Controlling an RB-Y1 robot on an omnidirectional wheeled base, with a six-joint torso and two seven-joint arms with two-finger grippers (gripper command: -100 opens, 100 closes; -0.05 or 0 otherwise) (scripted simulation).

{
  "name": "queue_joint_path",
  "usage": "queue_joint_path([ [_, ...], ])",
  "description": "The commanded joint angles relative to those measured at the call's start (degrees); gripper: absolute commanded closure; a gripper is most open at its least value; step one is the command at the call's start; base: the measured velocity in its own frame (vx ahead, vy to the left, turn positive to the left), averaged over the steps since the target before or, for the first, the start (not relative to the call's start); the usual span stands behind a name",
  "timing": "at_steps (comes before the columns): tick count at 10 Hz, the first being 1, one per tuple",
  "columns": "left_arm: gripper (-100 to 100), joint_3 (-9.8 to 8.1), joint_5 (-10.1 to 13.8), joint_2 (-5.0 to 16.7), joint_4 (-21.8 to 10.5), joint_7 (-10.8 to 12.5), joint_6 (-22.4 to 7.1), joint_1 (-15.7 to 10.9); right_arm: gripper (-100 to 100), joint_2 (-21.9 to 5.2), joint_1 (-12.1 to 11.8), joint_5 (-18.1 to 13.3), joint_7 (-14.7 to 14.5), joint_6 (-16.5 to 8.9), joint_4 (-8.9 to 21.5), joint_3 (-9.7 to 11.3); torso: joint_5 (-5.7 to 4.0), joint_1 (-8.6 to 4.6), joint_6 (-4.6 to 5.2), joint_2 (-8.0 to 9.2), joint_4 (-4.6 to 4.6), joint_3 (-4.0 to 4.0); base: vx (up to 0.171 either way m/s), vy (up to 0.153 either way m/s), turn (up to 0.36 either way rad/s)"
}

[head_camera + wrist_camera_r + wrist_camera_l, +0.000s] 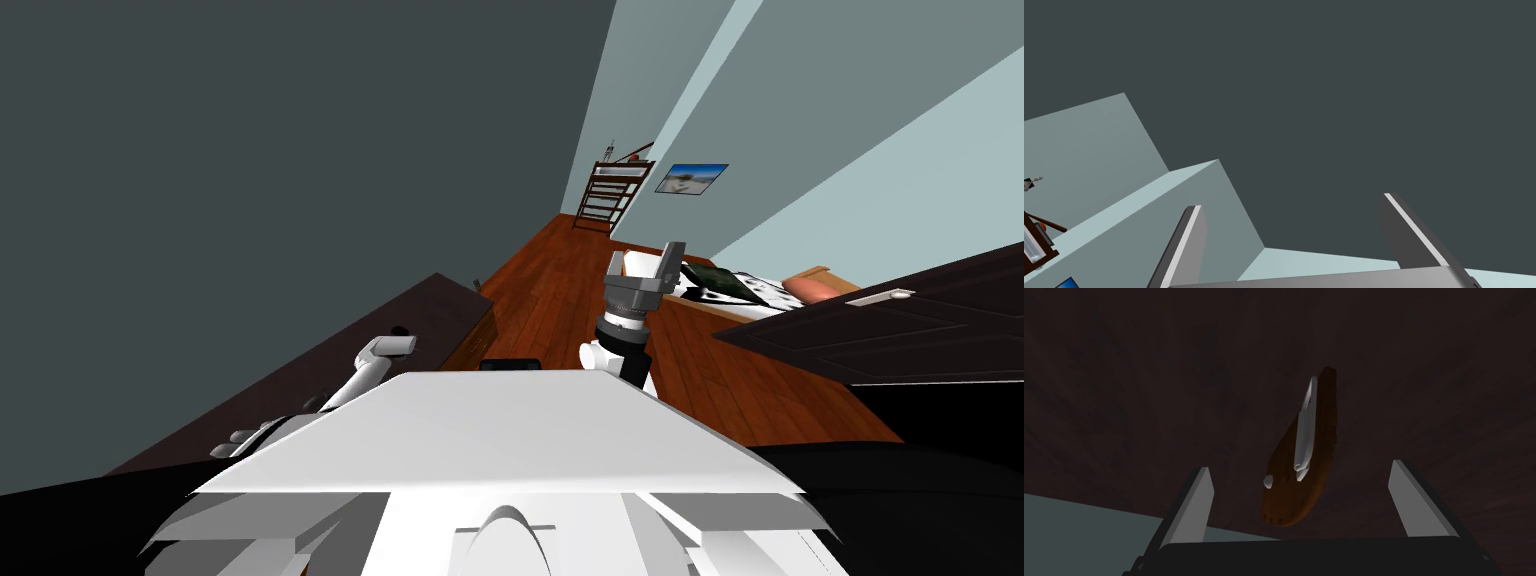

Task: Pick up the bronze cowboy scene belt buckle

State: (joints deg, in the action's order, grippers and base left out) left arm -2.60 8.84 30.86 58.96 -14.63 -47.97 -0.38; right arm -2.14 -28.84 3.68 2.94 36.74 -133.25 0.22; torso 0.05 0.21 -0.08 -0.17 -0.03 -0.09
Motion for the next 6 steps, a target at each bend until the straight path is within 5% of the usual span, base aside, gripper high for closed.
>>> queue_joint_path([
  [1, -100, 0.08, -0.7, -0.6, -1.4, 0.4, 1.9, 0.2, 0, 0.0, 0.0, 0.0, 0.0, 0.0, 0.0, 0.0, 0.0, 0.0, 0.0, 0.0, 0.0, 0.0, 0.038, 0.05, -0.019],
  [2, -100, 0.09, -0.5, -0.5, -0.9, 0.3, 1.1, 0.1, 0, 0.0, 0.0, 0.0, 0.0, 0.0, 0.0, 0.0, 0.01, 0.02, 0.0, -0.03, -0.01, -0.02, 0.018, 0.021, -0.005],
  [3, 100, 0.1, -0.6, -0.5, -1.0, 0.4, 1.4, 0.1, 0, 0.0, 0.0, 0.0, 0.0, 0.0, 0.0, 0.0, -0.01, -0.07, 0.0, 0.01, 0.0, 0.0, 0.0, 0.0, 0.0],
  [6, 100, 0.13, -0.7, -0.5, -1.0, 0.3, 1.3, 0.1, 0, 0.0, 0.0, 0.0, 0.0, 0.0, 0.0, 0.0, 0.01, -0.13, -0.01, 0.08, 0.04, 0.06, 0.0, 0.0, 0.0],
])
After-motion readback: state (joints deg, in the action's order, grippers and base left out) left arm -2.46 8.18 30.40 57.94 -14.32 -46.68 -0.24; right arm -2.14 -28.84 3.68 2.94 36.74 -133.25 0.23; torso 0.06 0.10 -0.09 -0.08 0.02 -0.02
